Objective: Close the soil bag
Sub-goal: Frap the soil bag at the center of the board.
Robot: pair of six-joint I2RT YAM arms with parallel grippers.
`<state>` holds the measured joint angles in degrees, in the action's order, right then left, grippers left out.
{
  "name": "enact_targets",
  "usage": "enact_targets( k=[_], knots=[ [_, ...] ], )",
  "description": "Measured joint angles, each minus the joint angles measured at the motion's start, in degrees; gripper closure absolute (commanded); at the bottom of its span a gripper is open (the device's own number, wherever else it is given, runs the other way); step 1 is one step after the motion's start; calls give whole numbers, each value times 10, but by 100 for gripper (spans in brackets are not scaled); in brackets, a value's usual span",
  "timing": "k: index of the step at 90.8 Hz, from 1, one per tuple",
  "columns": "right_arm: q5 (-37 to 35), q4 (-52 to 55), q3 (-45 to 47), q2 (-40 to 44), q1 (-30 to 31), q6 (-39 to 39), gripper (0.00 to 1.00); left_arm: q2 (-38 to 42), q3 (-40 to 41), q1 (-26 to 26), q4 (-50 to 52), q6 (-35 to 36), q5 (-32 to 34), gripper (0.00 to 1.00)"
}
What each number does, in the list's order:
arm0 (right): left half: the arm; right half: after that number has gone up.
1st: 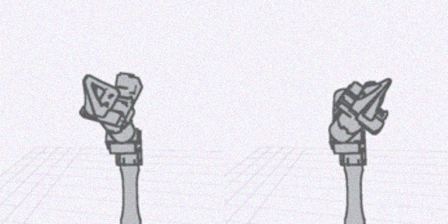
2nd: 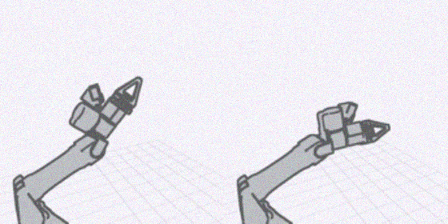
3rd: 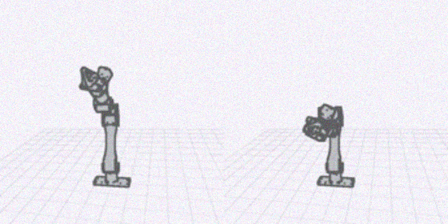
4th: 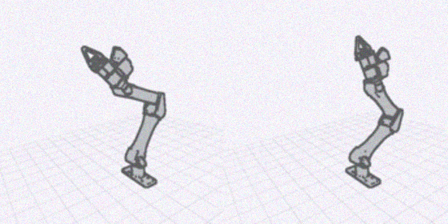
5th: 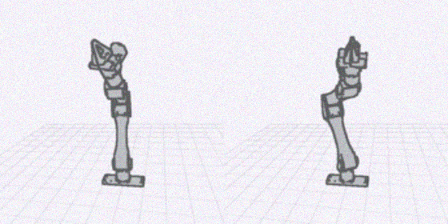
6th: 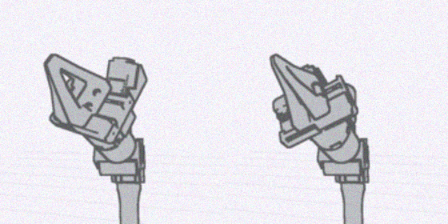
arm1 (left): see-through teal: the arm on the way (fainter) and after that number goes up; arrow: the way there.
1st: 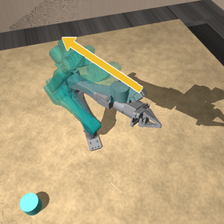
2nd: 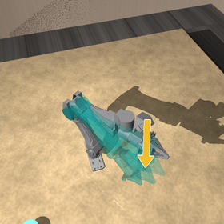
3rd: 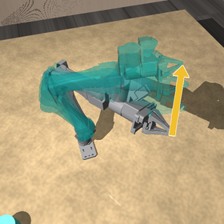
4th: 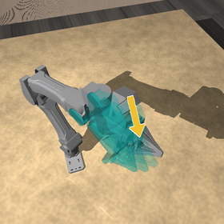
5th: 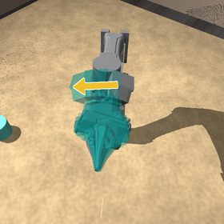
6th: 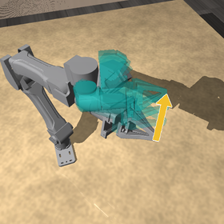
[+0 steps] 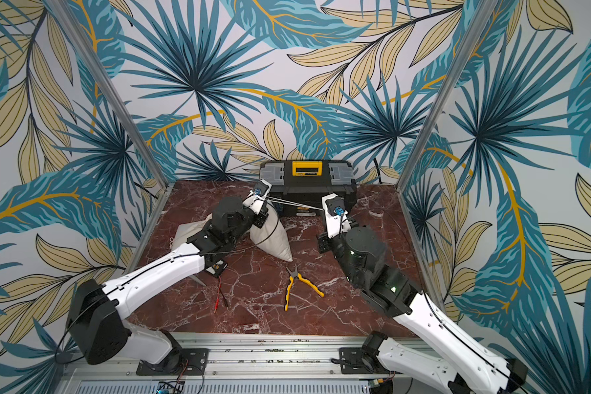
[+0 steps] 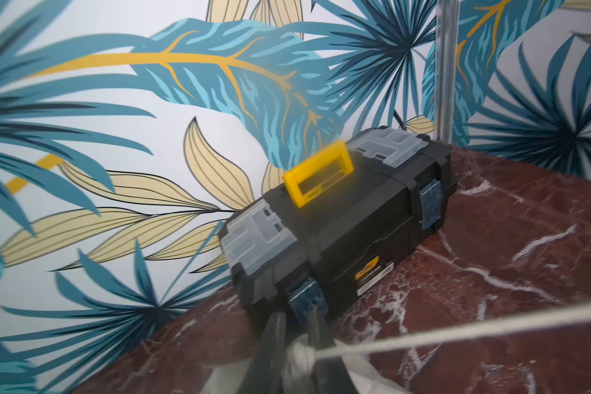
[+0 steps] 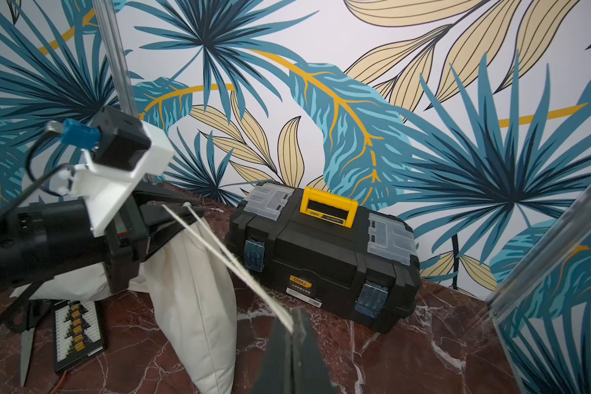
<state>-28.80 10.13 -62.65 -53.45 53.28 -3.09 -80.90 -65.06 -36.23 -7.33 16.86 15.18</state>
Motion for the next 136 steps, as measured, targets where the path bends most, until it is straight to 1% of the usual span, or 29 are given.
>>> enact_targets(
  k=[7,11,17,23,34,44,51,60,67,78,85,94,104,111,116,119,123,132,136],
  knots=[
    [41,-35,2,-42,-30,17,100,44,32,21,13,20,6,78],
    [74,-60,8,-64,-55,28,100,66,52,28,18,26,3,74],
    [112,-91,22,-89,-90,43,100,84,74,30,28,30,-17,64],
    [135,-106,27,-110,-116,54,100,83,81,24,37,32,-45,51],
    [186,-122,12,-130,-135,63,100,59,58,7,54,32,-117,38],
    [229,-119,-38,-145,-135,63,100,24,0,-2,78,40,-192,29],
    [253,-116,-76,-152,-135,61,100,8,-41,-6,95,46,-228,28],
    [282,-111,-105,-159,-135,59,100,-5,-80,-6,106,56,-242,26],
    [299,-106,-116,-166,-135,59,100,-12,-99,-5,118,65,-247,22],
    [317,-89,-132,-180,-135,58,100,-32,-131,0,140,74,-264,22],
    [325,-78,-141,-187,-135,58,100,-50,-149,5,146,74,-287,22],
    [332,-67,-153,-191,-135,57,100,-64,-150,11,146,67,-332,22],
    [334,-58,-166,-192,-135,57,100,-70,-138,14,123,42,-391,27],
    [336,-53,-175,-193,-135,57,100,-80,-137,14,101,21,-416,36],
    [338,-50,-179,-194,-135,56,100,-93,-137,12,81,7,-421,49],
    [338,-50,-181,-194,-135,56,100,-102,-137,11,71,0,-422,60],
    [338,-45,-183,-194,-135,54,100,-117,-137,10,60,-8,-422,71],
    [325,-33,-183,-194,-135,48,100,-149,-138,9,48,-17,-405,88],
    [316,-26,-183,-192,-136,44,100,-161,-137,9,47,-15,-388,94]
  ],
)
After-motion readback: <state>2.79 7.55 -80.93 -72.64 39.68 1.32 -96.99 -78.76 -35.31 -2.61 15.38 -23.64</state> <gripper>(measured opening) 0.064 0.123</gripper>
